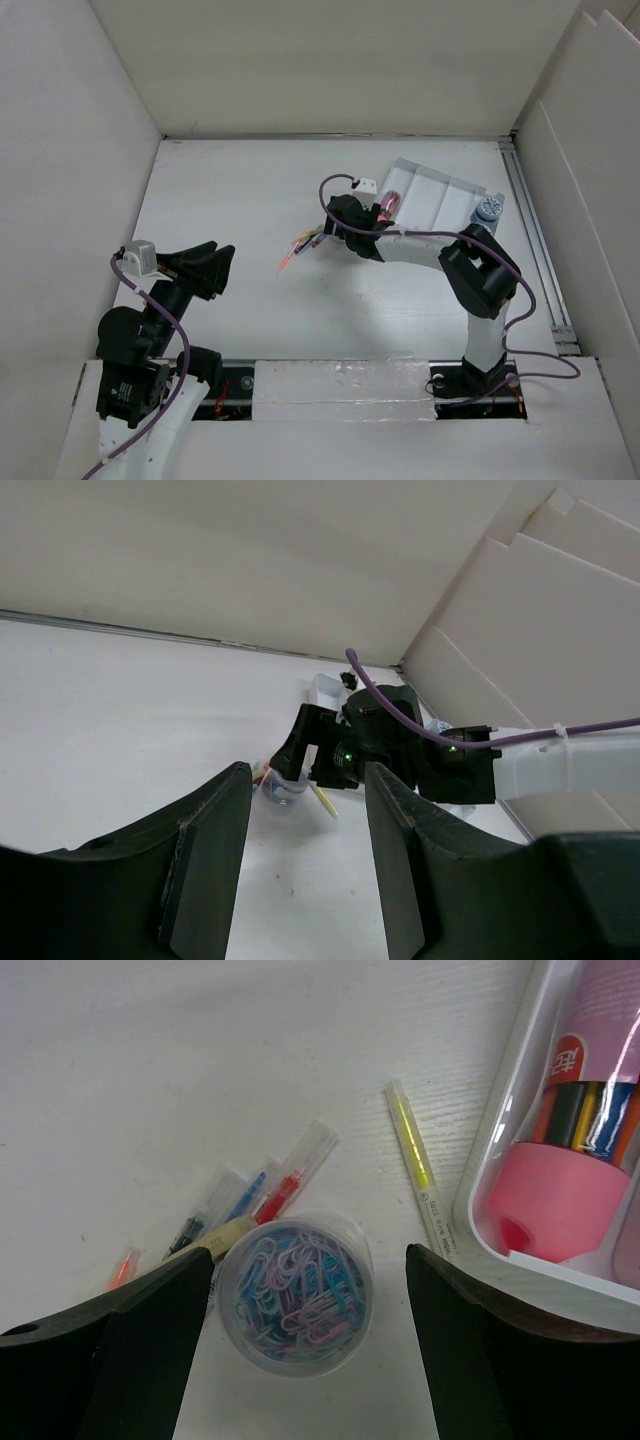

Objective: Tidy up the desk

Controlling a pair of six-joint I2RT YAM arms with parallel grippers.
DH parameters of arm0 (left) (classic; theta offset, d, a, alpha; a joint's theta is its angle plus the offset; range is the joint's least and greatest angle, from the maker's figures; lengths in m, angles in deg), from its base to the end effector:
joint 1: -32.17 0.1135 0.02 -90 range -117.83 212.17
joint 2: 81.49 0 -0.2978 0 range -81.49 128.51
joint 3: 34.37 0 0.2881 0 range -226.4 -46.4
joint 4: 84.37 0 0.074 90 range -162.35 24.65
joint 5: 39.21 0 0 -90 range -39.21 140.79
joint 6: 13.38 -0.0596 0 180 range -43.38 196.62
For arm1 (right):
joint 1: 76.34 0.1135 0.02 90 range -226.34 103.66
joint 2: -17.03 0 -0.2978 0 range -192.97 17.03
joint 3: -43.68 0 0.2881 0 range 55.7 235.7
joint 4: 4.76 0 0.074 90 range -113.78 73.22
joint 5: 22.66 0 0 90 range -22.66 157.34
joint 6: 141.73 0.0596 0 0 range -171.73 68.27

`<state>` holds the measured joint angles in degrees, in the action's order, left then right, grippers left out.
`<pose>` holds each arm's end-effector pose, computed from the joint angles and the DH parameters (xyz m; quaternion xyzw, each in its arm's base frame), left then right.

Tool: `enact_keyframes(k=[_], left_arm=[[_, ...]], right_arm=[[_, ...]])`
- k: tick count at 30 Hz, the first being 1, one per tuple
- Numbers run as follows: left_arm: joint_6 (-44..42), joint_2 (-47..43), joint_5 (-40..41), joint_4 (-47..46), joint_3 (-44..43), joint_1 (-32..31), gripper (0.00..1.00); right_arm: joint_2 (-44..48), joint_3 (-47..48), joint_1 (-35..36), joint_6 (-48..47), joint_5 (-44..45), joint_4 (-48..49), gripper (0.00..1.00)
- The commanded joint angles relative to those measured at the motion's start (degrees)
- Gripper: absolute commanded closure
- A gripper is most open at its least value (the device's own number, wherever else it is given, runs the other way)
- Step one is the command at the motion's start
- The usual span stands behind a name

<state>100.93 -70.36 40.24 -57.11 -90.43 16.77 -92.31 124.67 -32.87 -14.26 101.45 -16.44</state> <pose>0.0531 -0.0260 0.4147 0.0284 0.5916 -0.3241 0.7377 0.3616 0.2968 0.1784 0.0784 0.8719 0.0599 0.4797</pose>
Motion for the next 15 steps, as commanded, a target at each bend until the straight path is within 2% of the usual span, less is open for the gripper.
enact_keyframes(k=[1, 7, 10, 11, 15], left_arm=[[-0.23, 0.73, -0.97, -3.20, -0.53, -0.25, 0.55], [-0.23, 0.90, -1.05, -3.12, -0.53, -0.25, 0.55], [-0.32, 0.99, -1.14, -3.12, -0.62, -0.25, 0.55], [-0.32, 0.91, -1.14, -3.20, -0.70, -0.25, 0.55], [-0.32, 0.82, -1.14, -3.12, -0.62, -0.25, 0.55]], right_arm=[[-0.26, 2.92, 0.22, -0.21, -0.89, -0.16, 0.17], [-2.28, 4.24, 0.22, -0.47, -1.76, -0.16, 0.19], [-2.20, 4.07, 0.22, -0.30, -1.33, -0.16, 0.31], [-1.76, 3.81, 0.74, -0.30, -0.89, 0.01, 0.40], [1.14, 2.40, 1.27, -0.30, -0.80, 1.77, 0.52]])
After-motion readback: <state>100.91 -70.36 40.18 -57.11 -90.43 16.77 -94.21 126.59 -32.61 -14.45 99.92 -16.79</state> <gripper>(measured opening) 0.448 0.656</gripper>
